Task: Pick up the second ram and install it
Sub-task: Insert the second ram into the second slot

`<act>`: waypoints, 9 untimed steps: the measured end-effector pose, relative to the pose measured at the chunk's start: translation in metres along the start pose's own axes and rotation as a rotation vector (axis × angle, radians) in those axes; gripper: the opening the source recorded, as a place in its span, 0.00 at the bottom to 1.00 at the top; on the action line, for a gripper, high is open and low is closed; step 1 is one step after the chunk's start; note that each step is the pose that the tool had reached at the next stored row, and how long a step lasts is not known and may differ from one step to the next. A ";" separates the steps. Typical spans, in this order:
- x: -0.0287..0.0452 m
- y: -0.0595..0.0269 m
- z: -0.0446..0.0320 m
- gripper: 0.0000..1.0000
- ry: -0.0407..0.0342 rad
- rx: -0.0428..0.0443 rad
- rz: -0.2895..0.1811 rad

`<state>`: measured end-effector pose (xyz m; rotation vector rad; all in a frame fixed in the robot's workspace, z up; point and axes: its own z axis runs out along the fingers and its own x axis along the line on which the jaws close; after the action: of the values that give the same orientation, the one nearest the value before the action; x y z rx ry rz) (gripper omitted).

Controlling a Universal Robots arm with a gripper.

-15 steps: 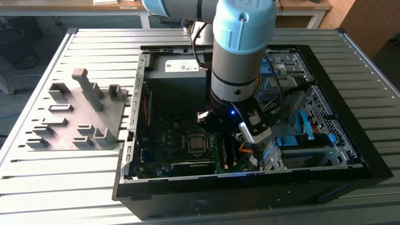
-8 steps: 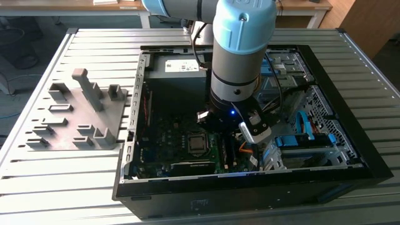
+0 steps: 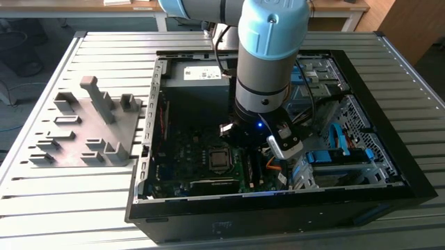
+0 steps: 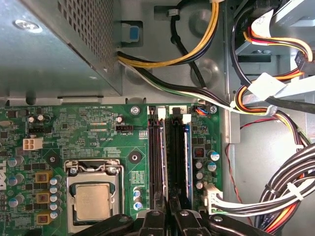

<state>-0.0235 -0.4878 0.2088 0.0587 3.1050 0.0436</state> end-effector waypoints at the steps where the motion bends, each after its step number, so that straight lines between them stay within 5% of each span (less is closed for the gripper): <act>1: -0.0001 0.0000 0.0000 0.14 0.0002 0.0001 -0.001; 9: -0.0001 -0.0001 0.0015 0.14 0.0005 0.0002 -0.001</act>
<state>-0.0234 -0.4879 0.2073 0.0571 3.1055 0.0432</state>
